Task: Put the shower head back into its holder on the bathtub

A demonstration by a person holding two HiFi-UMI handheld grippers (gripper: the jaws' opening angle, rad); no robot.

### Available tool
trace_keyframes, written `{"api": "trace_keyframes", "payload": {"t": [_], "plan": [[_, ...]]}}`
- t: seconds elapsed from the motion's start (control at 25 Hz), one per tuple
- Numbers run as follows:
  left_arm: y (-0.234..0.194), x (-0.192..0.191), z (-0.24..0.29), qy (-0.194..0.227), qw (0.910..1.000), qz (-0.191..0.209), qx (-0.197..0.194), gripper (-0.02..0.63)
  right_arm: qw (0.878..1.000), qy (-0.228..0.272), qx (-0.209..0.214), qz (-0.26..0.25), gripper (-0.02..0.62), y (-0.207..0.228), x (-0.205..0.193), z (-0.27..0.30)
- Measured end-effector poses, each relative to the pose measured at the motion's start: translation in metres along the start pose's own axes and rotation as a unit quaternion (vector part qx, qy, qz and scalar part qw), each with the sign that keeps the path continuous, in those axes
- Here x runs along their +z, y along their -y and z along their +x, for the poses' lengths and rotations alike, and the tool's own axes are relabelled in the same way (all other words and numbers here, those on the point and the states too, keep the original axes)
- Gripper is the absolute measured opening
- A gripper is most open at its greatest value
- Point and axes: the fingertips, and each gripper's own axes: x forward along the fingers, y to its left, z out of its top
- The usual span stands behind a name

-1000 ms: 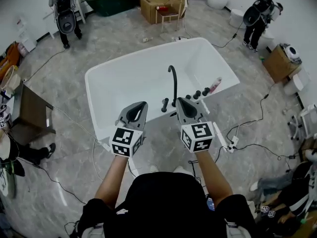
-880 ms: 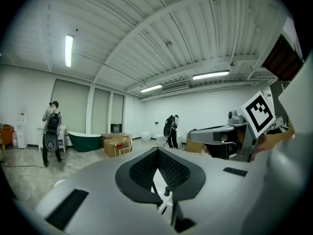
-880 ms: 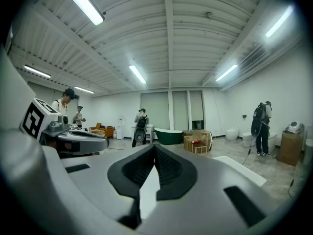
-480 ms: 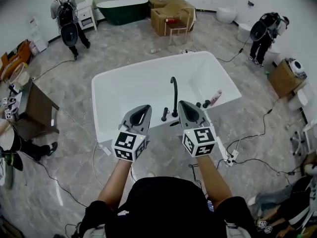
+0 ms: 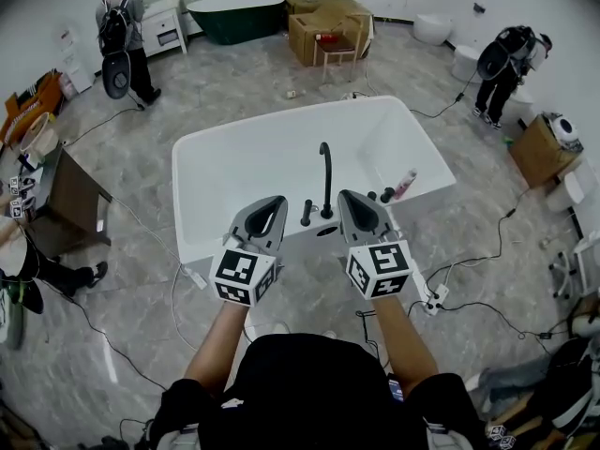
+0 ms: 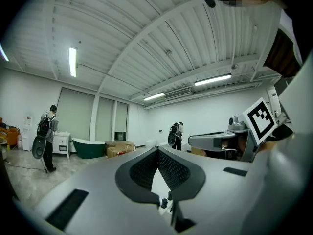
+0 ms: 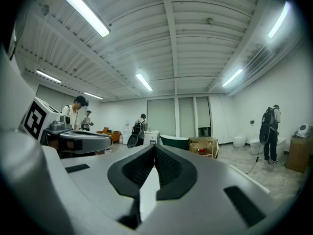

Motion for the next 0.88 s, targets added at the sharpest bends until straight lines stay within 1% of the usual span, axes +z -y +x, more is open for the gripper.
{"api": "trace_keyframes", "payload": {"t": [0.16, 0.52, 0.72, 0.88], "plan": [[0.0015, 0.0026, 0.0007, 0.007, 0.9996, -0.025, -0.006, 0.014, 1.0, 0.0, 0.001, 0.001, 0.023, 0.001, -0.0012, -0.0003], [0.0012, 0.0053, 0.0017, 0.011, 0.9997, -0.023, 0.003, 0.014, 1.0, 0.0, 0.002, 0.0, 0.023, 0.0033, -0.0025, -0.0013], [-0.0004, 0.0066, 0.0019, 0.013, 0.9993, -0.035, 0.002, 0.014, 1.0, 0.0, 0.004, 0.001, 0.023, 0.0029, -0.0016, 0.0006], [-0.0022, 0.0064, -0.0011, 0.01, 0.9995, -0.031, 0.008, 0.014, 1.0, -0.001, 0.005, 0.001, 0.023, 0.0003, -0.0008, 0.0002]]}}
